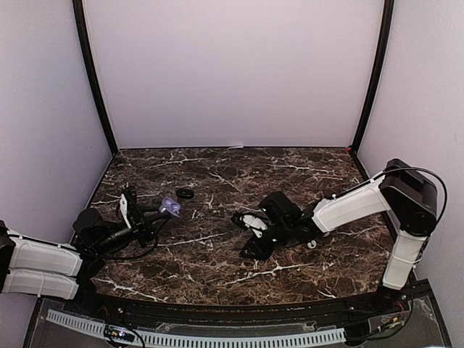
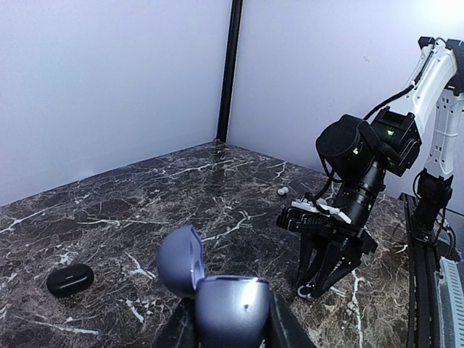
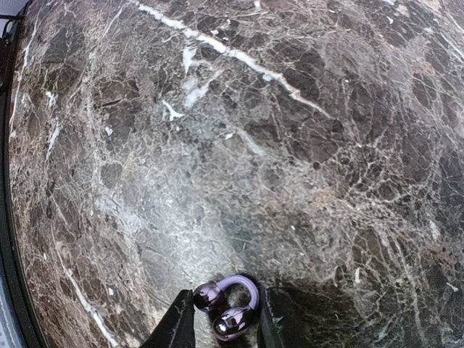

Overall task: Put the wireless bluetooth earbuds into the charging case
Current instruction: Pick up the left earbud from the center of the board.

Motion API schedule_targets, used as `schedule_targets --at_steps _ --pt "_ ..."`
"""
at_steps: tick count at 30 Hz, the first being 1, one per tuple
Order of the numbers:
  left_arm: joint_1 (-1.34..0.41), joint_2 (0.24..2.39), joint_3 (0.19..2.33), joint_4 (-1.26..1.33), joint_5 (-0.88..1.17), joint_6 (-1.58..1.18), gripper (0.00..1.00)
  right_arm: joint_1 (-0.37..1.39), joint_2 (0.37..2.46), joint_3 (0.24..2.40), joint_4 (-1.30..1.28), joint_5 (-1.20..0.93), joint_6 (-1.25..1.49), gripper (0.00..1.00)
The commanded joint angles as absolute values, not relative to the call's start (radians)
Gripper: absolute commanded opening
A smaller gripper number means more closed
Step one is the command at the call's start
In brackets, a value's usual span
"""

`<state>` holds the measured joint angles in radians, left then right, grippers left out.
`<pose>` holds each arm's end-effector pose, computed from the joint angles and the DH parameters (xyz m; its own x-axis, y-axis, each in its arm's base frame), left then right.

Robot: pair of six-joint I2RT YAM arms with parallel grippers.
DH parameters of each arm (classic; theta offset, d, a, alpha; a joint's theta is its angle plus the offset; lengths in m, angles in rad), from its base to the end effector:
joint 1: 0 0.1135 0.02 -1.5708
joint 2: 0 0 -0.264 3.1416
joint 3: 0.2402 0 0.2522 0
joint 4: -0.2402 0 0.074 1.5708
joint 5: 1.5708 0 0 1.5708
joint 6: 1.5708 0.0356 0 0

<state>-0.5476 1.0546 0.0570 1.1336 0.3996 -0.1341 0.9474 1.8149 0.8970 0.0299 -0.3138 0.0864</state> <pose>0.1454 -0.1049 0.1843 0.0066 -0.1483 -0.9889 0.8169 0.5711 -0.0802 0.1944 0.2892 0.1279 -0.5277 -0.5933 -0.6079 -0.8436 0.4500 0.2930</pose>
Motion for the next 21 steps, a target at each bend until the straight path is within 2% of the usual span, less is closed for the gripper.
schedule_targets --at_steps 1,9,21 --pt "-0.544 1.055 0.053 1.146 0.402 -0.121 0.19 0.969 1.827 0.876 -0.018 -0.326 0.079 0.28" --pt "-0.543 1.056 0.054 1.146 0.405 -0.121 0.19 0.986 1.766 0.833 0.013 -0.325 0.082 0.28" --pt "-0.544 1.076 0.056 1.159 0.43 -0.121 0.19 0.986 1.674 0.776 0.121 -0.327 0.103 0.21"
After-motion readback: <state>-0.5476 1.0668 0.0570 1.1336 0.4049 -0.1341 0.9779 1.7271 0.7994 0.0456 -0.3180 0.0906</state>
